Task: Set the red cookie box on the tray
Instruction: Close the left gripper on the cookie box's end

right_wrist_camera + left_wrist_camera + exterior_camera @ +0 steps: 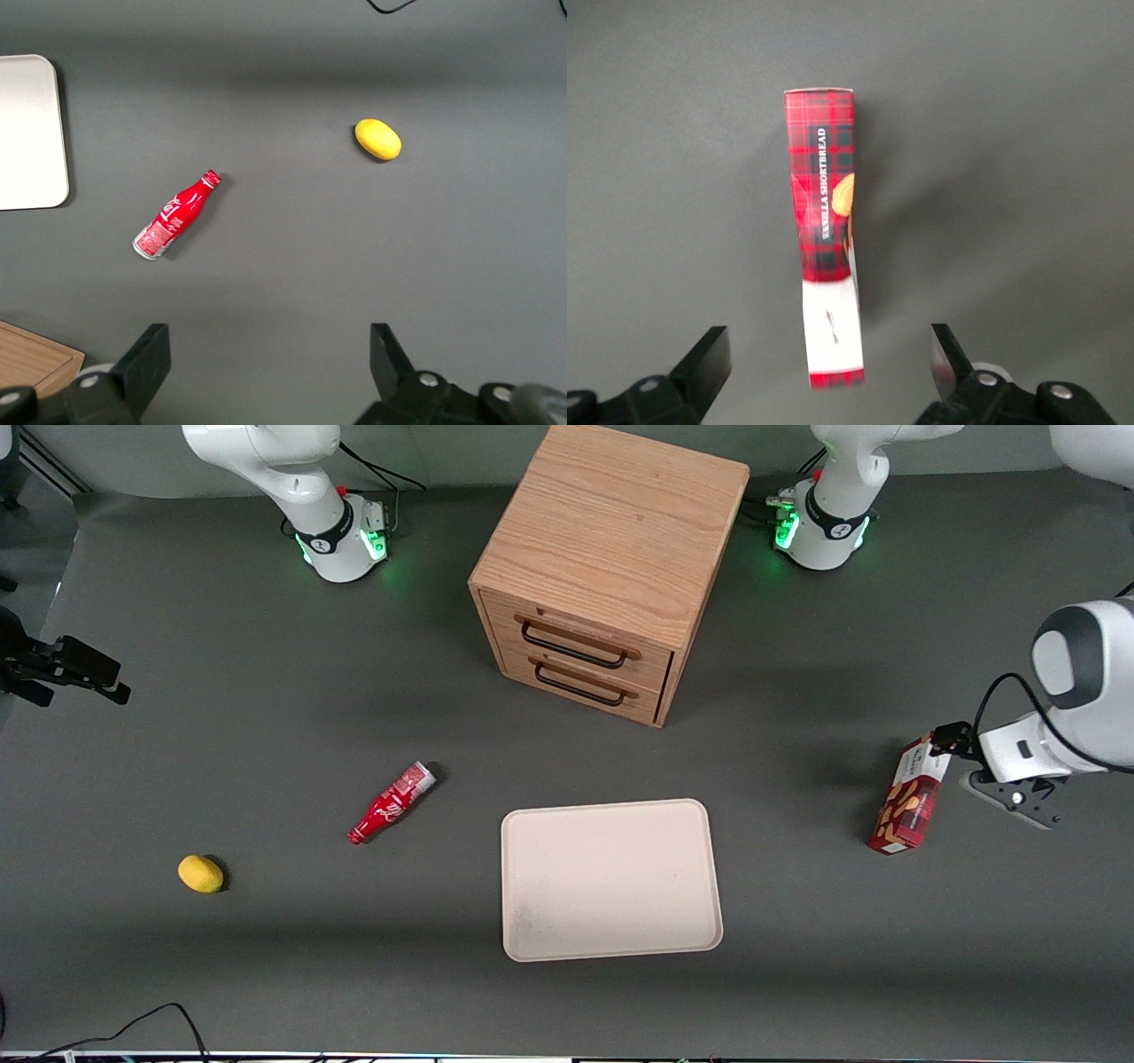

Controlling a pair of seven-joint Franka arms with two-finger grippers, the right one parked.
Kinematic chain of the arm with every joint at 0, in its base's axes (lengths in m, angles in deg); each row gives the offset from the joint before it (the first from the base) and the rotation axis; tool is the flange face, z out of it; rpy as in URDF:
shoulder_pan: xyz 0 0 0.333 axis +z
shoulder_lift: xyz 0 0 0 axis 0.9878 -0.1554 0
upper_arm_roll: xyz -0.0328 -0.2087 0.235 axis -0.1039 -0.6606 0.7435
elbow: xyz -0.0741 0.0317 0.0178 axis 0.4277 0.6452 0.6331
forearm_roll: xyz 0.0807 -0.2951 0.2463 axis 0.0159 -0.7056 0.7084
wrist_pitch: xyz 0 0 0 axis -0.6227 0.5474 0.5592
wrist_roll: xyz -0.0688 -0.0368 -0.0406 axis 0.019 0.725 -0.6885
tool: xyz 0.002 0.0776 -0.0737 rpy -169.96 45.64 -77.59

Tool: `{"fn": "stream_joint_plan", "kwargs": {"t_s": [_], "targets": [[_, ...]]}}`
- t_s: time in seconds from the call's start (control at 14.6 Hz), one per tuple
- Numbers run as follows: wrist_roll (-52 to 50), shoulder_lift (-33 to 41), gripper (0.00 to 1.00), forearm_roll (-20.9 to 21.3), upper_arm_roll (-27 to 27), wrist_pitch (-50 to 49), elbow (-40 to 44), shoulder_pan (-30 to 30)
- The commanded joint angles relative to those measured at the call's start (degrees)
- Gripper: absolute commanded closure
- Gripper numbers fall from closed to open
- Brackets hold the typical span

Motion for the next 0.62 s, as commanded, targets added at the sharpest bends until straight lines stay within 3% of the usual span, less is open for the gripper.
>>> {"fn": "stream_joint_plan", "kwargs": {"t_s": [0.0, 0.55], "targets": [[1.70, -1.20, 0.00, -0.71, -0.11, 6.11, -3.14, 0.21], [2.23, -7.44, 0.00, -0.80, -0.11, 16.49, -5.00, 0.21]]}}
